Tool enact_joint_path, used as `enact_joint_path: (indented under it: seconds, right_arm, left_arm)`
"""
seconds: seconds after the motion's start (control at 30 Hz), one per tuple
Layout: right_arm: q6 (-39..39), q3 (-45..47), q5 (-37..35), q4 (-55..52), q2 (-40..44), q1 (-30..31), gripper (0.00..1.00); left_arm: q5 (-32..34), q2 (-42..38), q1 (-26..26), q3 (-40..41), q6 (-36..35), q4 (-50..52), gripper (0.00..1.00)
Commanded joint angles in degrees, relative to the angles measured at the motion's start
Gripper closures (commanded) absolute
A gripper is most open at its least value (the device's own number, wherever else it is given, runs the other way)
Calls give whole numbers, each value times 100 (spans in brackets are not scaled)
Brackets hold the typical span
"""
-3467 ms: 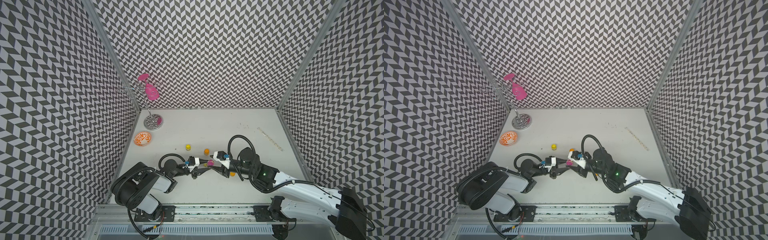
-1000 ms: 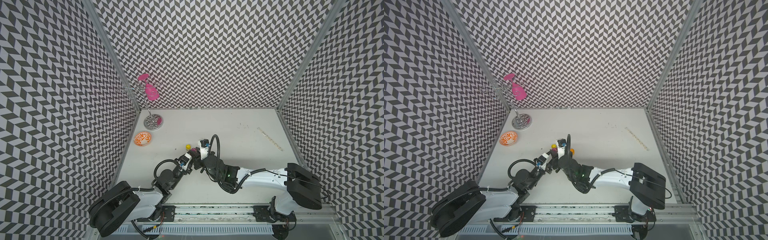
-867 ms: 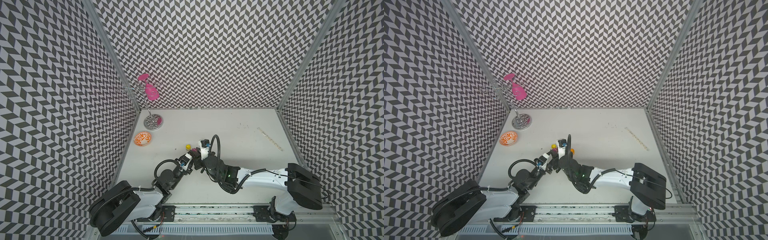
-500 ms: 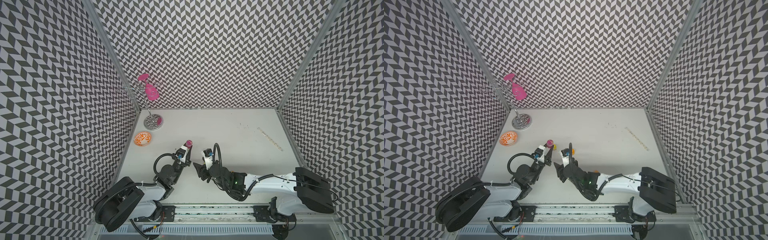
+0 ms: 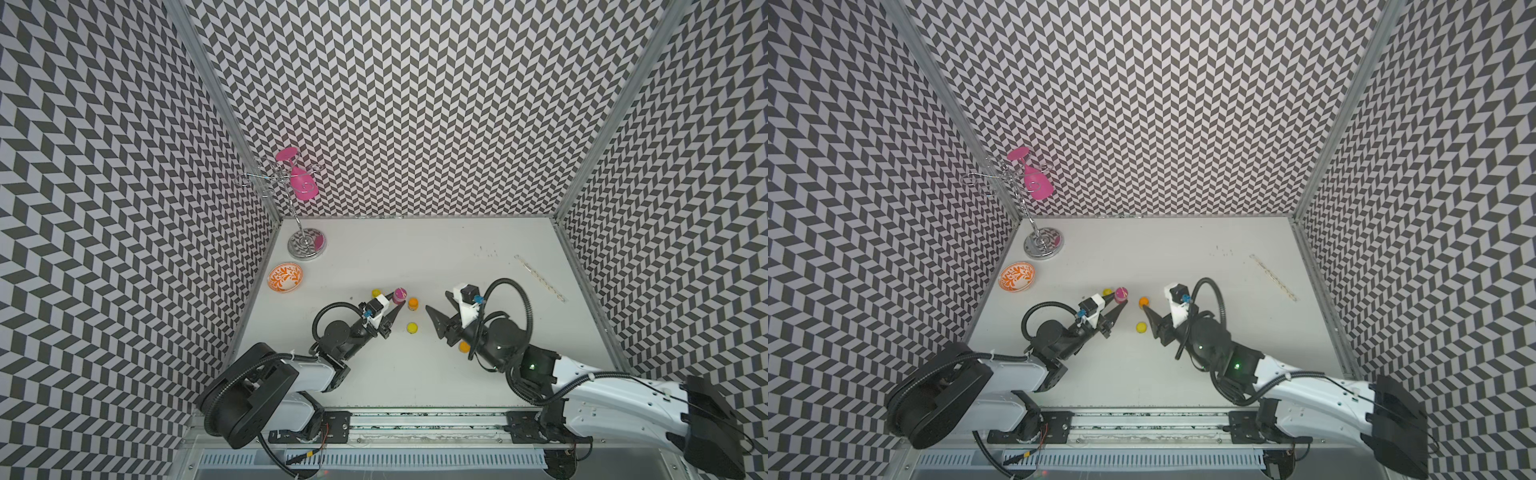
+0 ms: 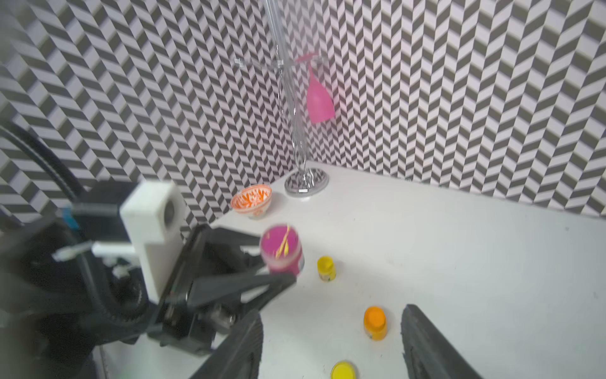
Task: Close the paint jar lid
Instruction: Screw the lid onto the paint jar.
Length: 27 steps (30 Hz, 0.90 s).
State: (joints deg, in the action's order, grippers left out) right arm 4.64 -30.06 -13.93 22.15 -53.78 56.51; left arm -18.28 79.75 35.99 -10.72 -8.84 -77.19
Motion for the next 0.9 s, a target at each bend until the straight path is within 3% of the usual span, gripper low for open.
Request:
enact_joint_path:
  seconds: [0.0,0.23,0.43,0.57,0.87]
  right_arm:
    - [-1211,110,2352,430,346,-467,31]
    - [-2182,139,3721,278,39,-492,32]
    - [-2296,214,3710,413,-263,-492,37]
    - [-2286,220,3714,430,-299,-502,47]
    - [-2253,103,3811,335,-576,-513,47]
  left_arm:
    - [-2160,389,-4,-232,283,-585,71]
    - [-2683,640,-13,-268,403,-884,71]
    - [-2965,716,-4,-272,532,-1093,71]
    - [-3101,805,-4,-284,648,-1275,71]
    - [-3102,785,-2,-246,684,-1369,71]
